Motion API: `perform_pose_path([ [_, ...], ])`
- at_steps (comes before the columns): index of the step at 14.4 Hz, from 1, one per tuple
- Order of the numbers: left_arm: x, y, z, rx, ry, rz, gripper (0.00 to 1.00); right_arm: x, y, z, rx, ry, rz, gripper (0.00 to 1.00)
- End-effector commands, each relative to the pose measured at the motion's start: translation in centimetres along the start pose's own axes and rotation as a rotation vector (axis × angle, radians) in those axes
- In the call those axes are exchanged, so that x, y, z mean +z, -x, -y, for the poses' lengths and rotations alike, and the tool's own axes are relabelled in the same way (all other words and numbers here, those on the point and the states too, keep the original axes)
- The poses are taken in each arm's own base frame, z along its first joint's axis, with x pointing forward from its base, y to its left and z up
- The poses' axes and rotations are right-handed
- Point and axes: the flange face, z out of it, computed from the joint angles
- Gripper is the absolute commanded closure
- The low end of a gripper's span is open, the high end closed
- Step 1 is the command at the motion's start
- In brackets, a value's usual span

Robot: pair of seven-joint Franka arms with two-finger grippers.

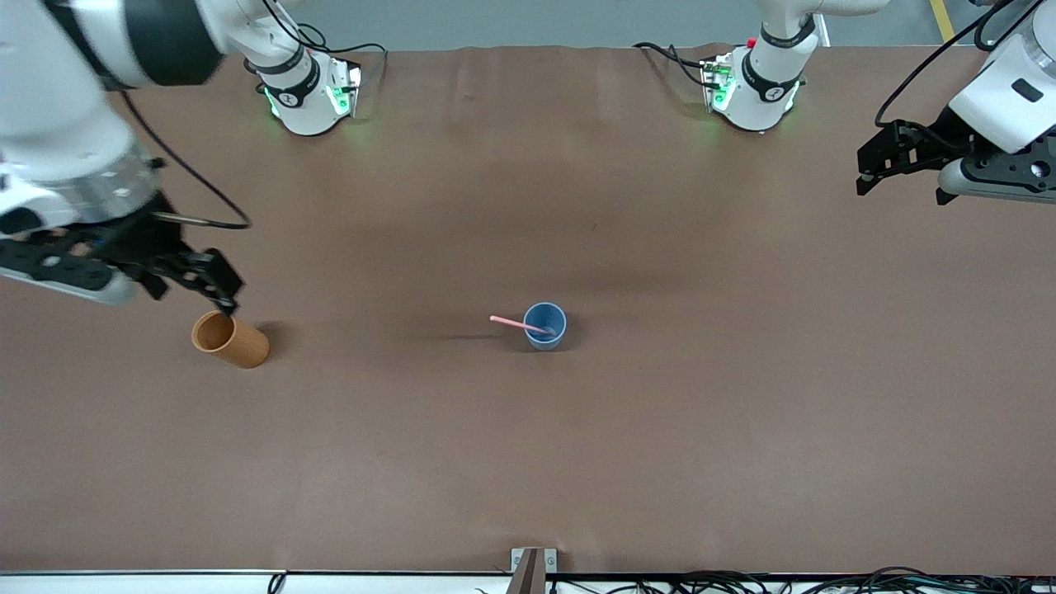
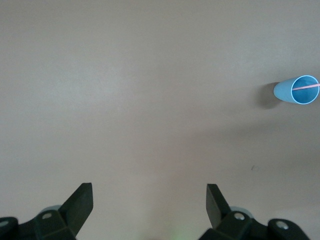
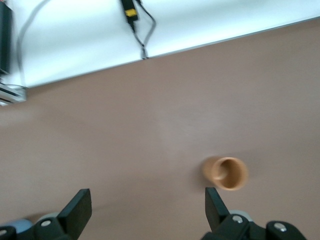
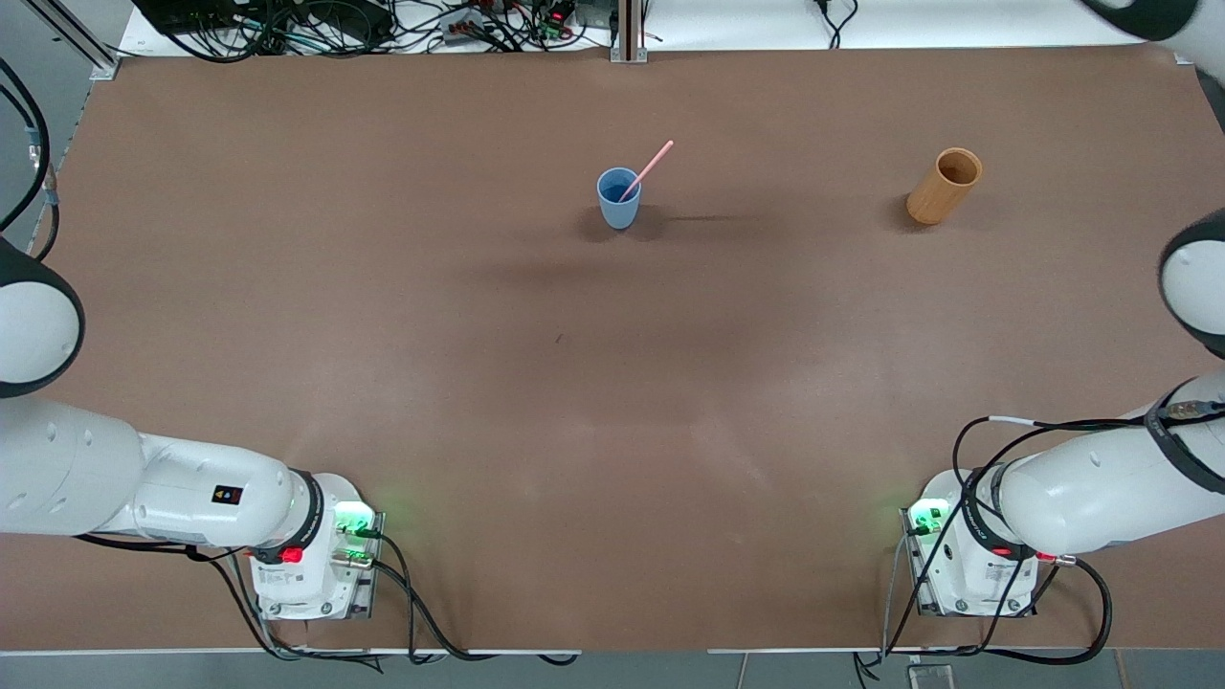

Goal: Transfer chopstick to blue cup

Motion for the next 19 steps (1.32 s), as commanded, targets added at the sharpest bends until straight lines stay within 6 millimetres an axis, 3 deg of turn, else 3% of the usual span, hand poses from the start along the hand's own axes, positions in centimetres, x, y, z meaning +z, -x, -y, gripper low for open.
perform_pose_path([
  [1,-0.5,-0.3,0.0,0.004,0.004,-0.010,0.00,-0.4,2.5,-6.9,-0.039,-0.022,0.047,0.00],
  [3,-0.6,-0.3,0.2,0.005,0.002,-0.012,0.00,-0.8,3.3,-10.5,-0.069,-0.011,0.076,0.00],
  [5,-0.6,-0.3,1.8,-0.021,0.005,-0.011,0.00,-1.6,3.9,-12.9,-0.073,0.003,0.119,0.00],
  [7,-0.6,-0.3,1.1,-0.006,0.003,-0.011,0.00,-2.6,3.9,-15.2,-0.107,0.009,0.147,0.00],
  [10,-0.6,-0.3,1.0,-0.001,0.002,-0.010,0.00,-7.2,3.3,-17.4,-0.131,-0.025,0.161,0.00],
  [12,-0.5,-0.4,1.1,-0.003,0.002,-0.009,0.00,-8.4,2.9,-17.8,-0.130,-0.063,0.185,0.00],
  [19,-0.4,-0.4,1.4,-0.010,0.005,-0.008,0.00,-6.3,2.1,-17.2,-0.139,-0.051,0.281,0.00],
])
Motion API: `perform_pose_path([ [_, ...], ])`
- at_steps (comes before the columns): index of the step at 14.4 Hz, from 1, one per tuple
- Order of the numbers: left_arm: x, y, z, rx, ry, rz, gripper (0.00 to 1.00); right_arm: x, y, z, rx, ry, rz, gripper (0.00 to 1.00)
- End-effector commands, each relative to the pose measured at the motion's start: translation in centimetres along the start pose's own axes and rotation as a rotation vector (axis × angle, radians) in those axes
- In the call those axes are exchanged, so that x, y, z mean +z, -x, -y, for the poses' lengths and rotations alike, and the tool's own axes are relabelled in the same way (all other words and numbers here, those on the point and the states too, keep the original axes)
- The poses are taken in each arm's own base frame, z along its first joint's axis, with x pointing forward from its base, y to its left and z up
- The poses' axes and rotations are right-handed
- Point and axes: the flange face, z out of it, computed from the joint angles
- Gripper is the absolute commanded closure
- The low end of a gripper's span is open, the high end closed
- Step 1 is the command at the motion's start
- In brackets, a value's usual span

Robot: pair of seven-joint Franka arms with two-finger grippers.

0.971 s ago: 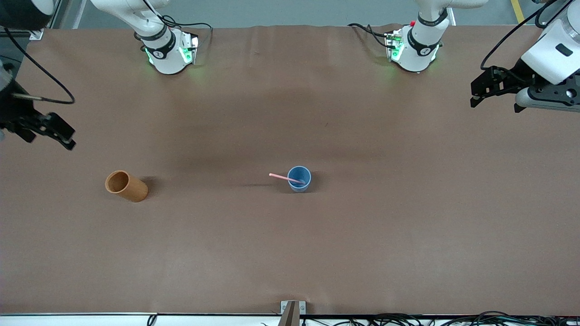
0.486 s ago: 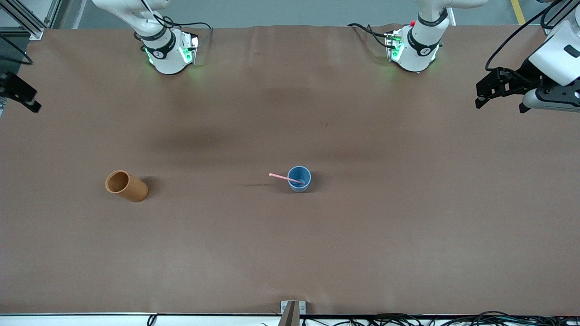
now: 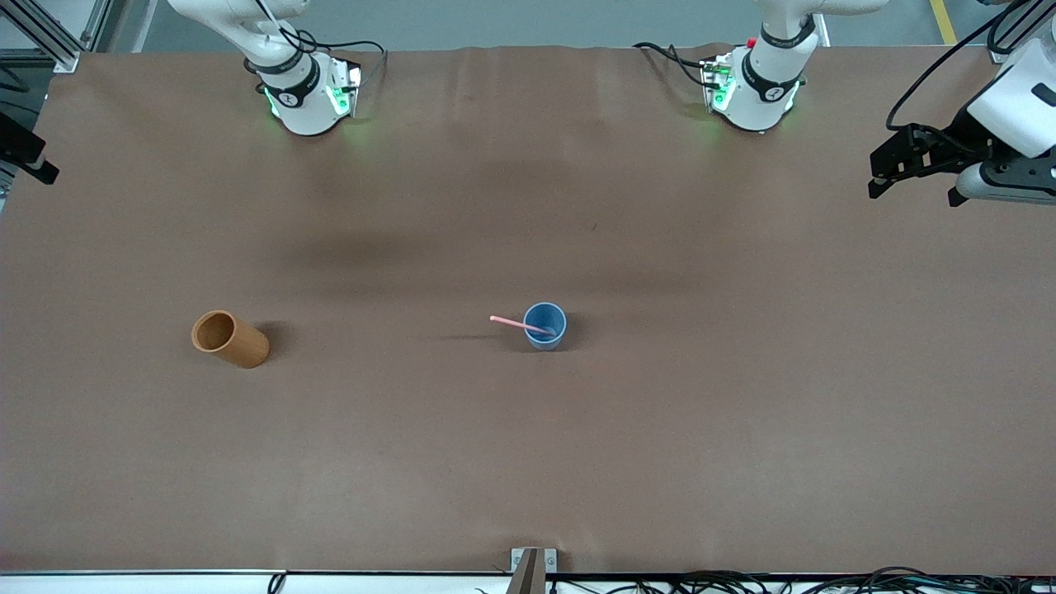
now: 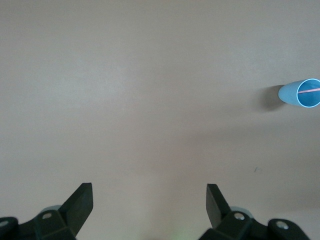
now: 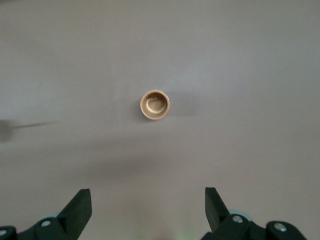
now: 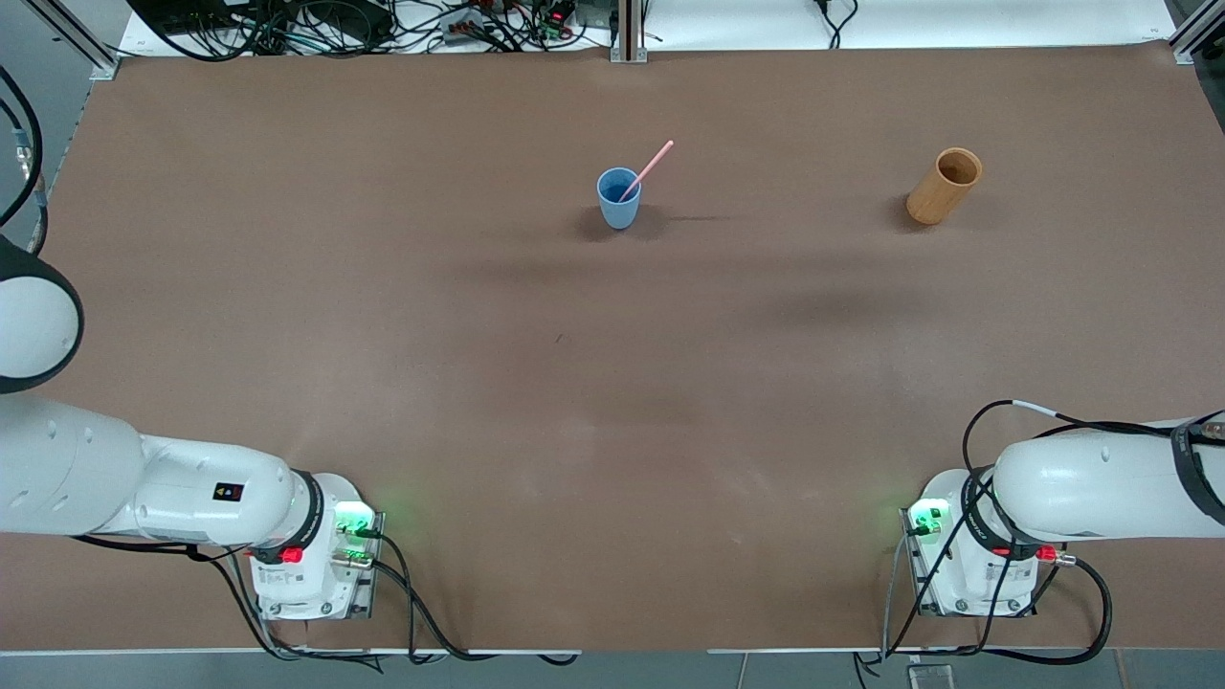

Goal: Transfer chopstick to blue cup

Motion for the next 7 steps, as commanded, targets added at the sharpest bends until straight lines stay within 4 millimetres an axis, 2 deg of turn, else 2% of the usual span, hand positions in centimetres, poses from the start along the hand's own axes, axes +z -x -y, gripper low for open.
perform_pose_path([
  [1,-0.42,-0.30,0.00,0.010,0.007,-0.007,0.00,0.26,-0.96,0.08,-0.013,-0.018,0.028,0.00],
  [7,-0.49,-0.30,0.08,0.008,0.007,-0.009,0.00,1.18,-1.83,0.70,-0.050,-0.068,0.036,0.00],
])
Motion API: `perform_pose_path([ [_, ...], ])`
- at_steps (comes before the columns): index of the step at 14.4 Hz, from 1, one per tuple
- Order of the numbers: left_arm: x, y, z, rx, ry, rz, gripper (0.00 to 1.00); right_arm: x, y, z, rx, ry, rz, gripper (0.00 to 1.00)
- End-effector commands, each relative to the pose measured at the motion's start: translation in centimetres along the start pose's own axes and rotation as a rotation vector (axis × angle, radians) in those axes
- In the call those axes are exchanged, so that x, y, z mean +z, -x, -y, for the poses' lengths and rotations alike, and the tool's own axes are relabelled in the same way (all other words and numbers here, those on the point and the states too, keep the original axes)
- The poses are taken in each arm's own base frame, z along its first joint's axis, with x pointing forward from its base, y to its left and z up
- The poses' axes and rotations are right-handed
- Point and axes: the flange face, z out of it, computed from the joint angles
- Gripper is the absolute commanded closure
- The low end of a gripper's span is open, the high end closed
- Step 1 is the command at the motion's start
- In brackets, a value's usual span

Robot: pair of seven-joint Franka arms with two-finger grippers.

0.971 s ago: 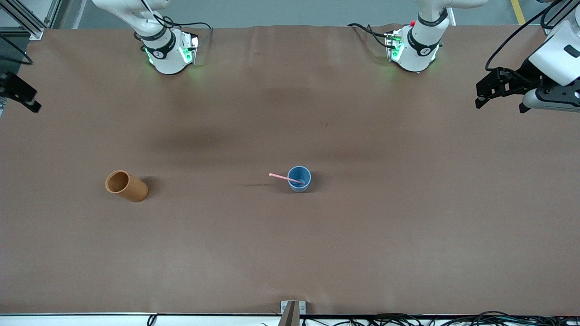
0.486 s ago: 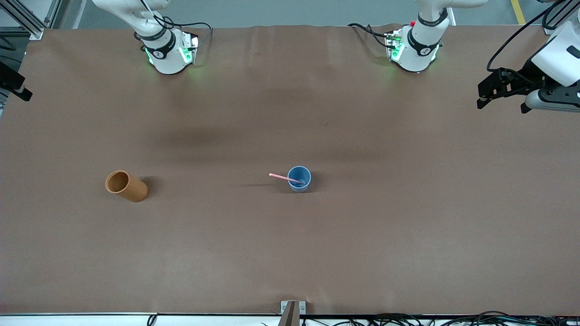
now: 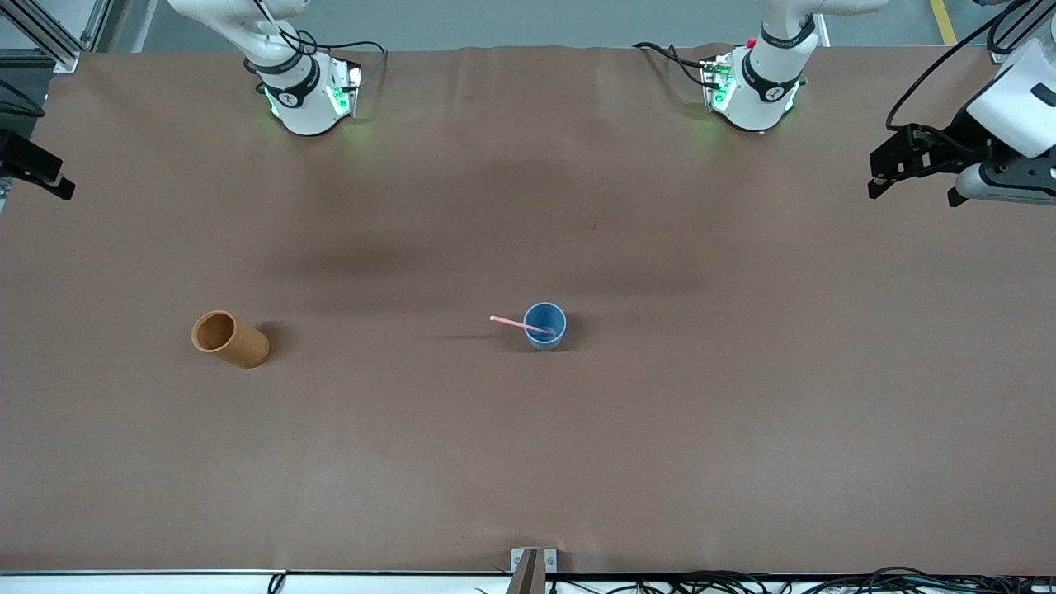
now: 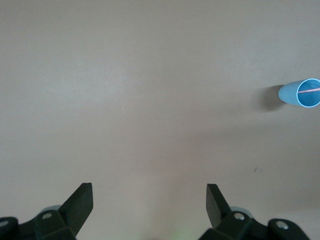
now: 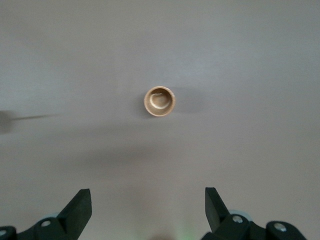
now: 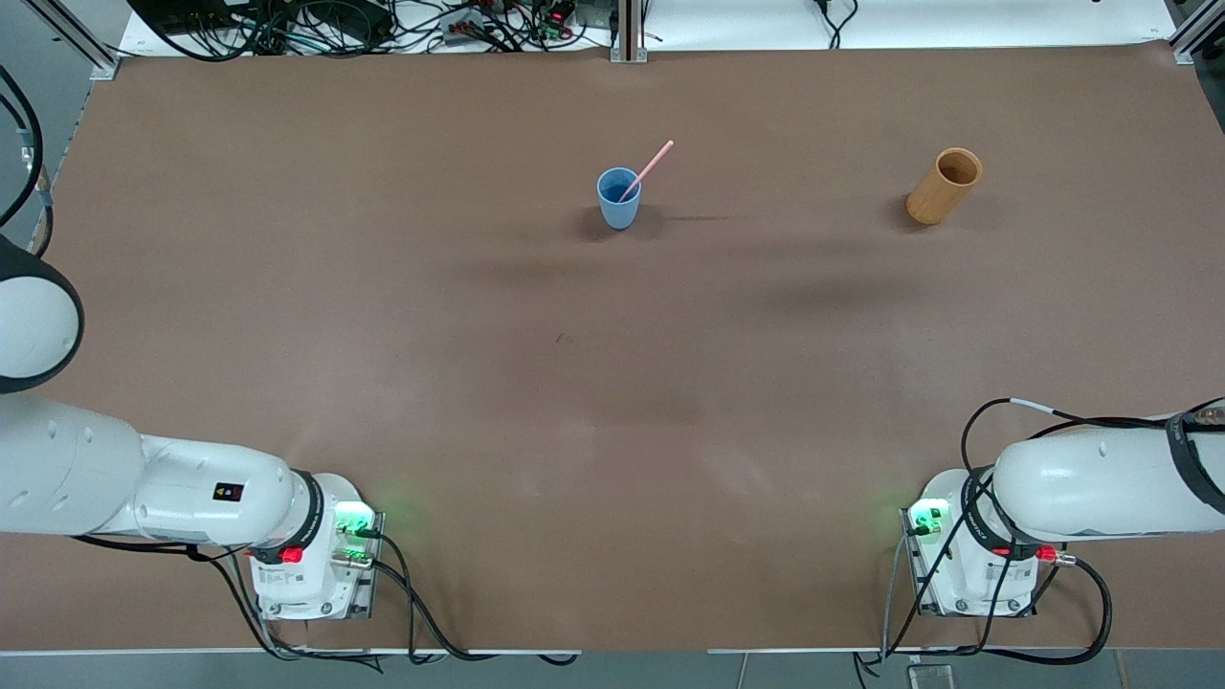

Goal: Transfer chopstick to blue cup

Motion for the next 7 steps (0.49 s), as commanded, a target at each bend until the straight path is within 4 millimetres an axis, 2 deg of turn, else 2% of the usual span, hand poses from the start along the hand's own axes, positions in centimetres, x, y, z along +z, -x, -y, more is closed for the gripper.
perform_pose_path([
  [1,-0.50,-0.30,0.10,0.008,0.007,-0.009,0.00,-0.39,-0.20,0.15,-0.018,-0.046,-0.002,0.00],
  [7,-0.49,-0.29,-0.05,0.011,0.006,-0.009,0.00,-0.47,-0.39,0.50,-0.024,-0.048,-0.017,0.00],
])
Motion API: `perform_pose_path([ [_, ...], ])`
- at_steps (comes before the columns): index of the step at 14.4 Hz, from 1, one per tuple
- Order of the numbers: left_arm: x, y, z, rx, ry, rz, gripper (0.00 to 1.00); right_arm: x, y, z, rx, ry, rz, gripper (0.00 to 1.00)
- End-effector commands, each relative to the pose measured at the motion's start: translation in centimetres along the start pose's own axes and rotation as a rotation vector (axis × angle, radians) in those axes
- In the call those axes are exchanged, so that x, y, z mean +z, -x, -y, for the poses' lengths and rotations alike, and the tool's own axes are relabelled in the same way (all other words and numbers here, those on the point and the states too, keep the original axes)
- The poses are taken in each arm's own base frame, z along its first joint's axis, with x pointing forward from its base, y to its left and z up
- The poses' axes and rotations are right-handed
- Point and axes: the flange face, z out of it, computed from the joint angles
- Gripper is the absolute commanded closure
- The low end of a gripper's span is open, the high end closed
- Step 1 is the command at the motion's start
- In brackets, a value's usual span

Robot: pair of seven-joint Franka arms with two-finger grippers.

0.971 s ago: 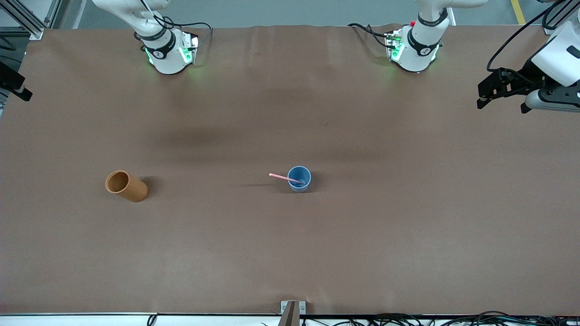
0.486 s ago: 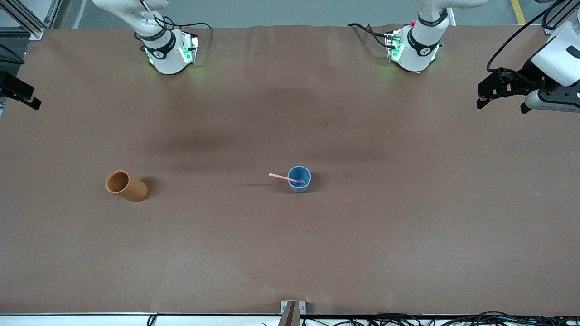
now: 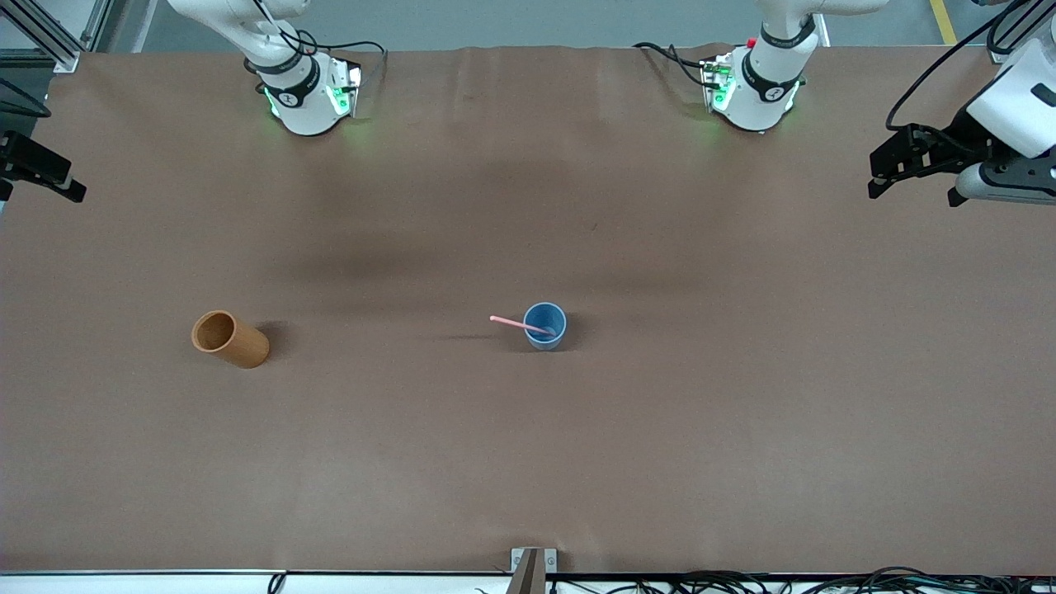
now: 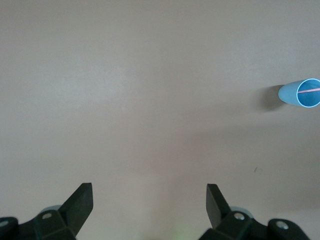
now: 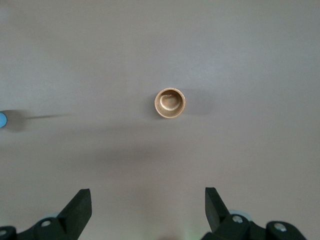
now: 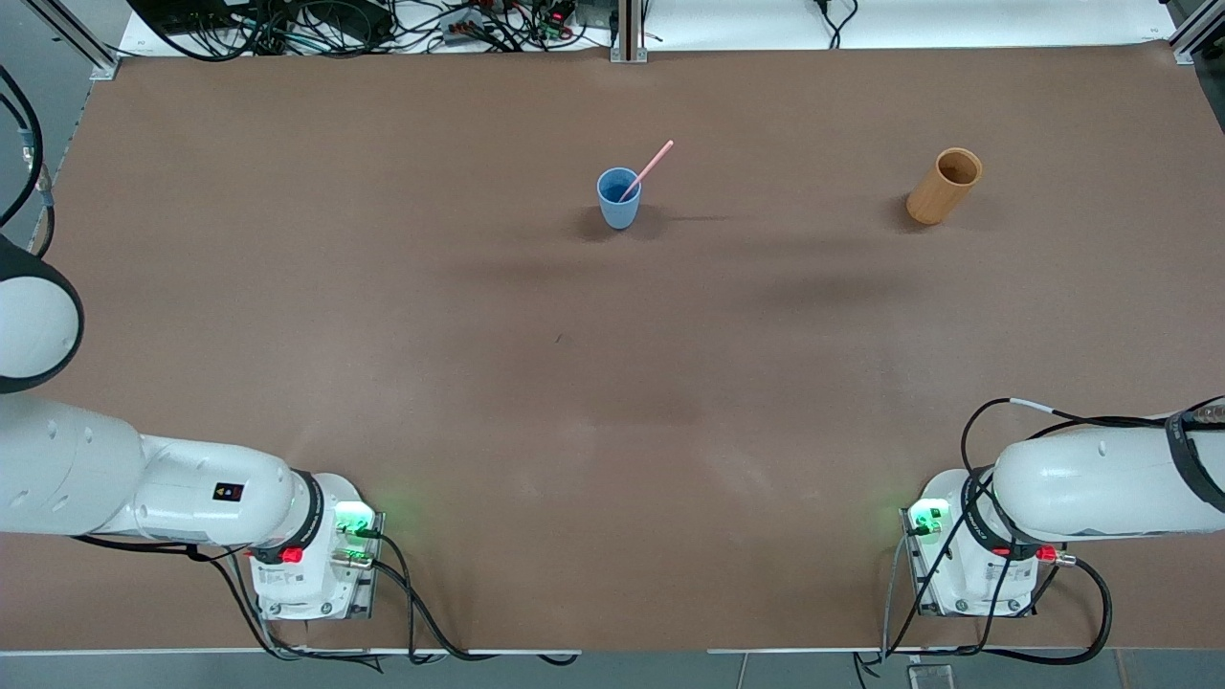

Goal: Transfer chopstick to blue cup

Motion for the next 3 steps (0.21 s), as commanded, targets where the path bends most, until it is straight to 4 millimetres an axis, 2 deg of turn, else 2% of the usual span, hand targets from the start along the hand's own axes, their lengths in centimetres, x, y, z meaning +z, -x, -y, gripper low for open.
perform_pose_path([
  [1,-0.49,-0.29,-0.13,0.012,0.006,-0.009,0.00,-0.41,-0.21,0.32,-0.017,-0.020,-0.008,0.00],
  [3,-0.49,-0.29,-0.13,0.012,0.006,-0.009,0.00,-0.43,-0.22,0.32,-0.017,-0.020,-0.010,0.00],
])
